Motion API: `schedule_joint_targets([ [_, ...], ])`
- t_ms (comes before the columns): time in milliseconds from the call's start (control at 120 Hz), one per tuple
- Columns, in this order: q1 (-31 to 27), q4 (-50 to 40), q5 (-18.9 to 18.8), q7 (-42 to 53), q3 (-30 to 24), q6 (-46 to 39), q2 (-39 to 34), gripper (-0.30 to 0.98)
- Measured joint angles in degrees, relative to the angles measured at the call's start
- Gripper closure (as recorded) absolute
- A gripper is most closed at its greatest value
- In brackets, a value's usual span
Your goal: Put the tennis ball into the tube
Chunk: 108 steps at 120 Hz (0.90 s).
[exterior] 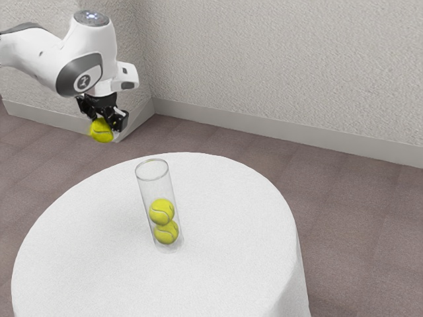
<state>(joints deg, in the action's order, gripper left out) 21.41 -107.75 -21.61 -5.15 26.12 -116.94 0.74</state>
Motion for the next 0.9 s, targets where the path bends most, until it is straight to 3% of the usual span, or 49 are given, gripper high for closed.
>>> schedule_joint_targets([
  [117,-0.9,3.0,-0.1,0.5,-2.1,-0.6,2.4,0.35],
  [267,3.3,7.3,0.3,1.7,-3.5,-1.1,6.6,0.35],
  [483,4.5,6.0,2.3,2.3,-4.2,-0.7,6.5,0.36],
  [700,8.1,6.9,0.5,2.1,-5.3,-0.2,6.5,0.36],
  [900,3.1,7.9,-0.1,3.4,-5.9,-1.8,7.3,0.36],
])
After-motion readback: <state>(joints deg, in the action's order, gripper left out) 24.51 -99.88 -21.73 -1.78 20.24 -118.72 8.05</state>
